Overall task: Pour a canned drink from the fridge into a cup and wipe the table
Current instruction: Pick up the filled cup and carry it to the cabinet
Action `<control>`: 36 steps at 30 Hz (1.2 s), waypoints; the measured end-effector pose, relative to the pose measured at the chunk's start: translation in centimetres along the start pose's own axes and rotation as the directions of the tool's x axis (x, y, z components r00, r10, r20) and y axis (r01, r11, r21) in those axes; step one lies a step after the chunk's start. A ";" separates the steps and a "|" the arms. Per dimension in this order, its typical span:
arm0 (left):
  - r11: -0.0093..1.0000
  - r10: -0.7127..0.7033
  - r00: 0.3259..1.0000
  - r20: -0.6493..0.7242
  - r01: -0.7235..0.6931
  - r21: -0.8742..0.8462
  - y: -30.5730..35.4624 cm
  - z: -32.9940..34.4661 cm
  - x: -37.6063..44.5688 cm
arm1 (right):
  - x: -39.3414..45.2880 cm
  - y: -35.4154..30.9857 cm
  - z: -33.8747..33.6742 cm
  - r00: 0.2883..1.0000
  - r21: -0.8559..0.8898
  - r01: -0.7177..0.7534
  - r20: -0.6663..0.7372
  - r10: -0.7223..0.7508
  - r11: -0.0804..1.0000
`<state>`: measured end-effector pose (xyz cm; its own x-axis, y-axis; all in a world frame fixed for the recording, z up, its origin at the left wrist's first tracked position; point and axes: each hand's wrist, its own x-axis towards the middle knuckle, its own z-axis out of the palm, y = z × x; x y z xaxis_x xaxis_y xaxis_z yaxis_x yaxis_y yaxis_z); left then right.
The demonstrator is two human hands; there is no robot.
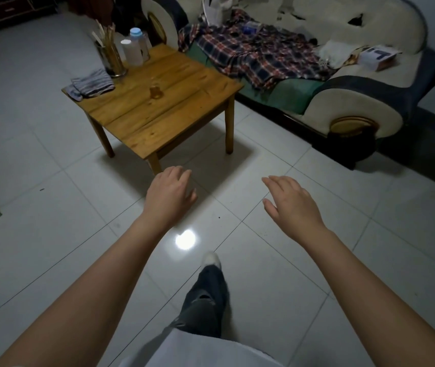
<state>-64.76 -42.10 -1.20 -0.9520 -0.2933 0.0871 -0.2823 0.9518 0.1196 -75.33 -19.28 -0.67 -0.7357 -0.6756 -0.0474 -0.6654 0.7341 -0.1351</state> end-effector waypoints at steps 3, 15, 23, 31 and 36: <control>1.000 -0.004 1.000 0.005 0.004 -0.006 -1.1 0.9 5.0 | 5.1 1.2 -0.2 1.000 0.012 -0.002 -0.013 0.002 1.000; 0.998 -0.044 0.998 0.039 0.045 -0.034 -7.4 1.8 24.6 | 26.1 3.5 -2.7 0.999 0.053 0.010 -0.046 -0.007 0.999; 0.986 -0.166 0.984 0.067 0.166 0.009 -12.6 2.7 33.5 | 40.1 4.5 -2.3 0.995 0.088 0.096 -0.033 -0.093 0.992; 0.906 -0.418 0.905 0.079 0.422 -0.038 -17.0 4.8 43.6 | 57.8 5.4 -1.5 0.953 0.130 0.301 -0.007 -0.303 0.945; 0.785 -0.601 0.792 0.111 0.610 -0.108 -19.0 5.6 48.8 | 67.9 4.6 -1.3 0.896 0.174 0.427 0.049 -0.440 0.888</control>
<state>-106.56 -73.97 -4.79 -0.5971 -0.7942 -0.1122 -0.7900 0.5580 0.2540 -128.51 -61.62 -3.20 -0.3602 -0.9323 -0.0316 -0.8826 0.3516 -0.3121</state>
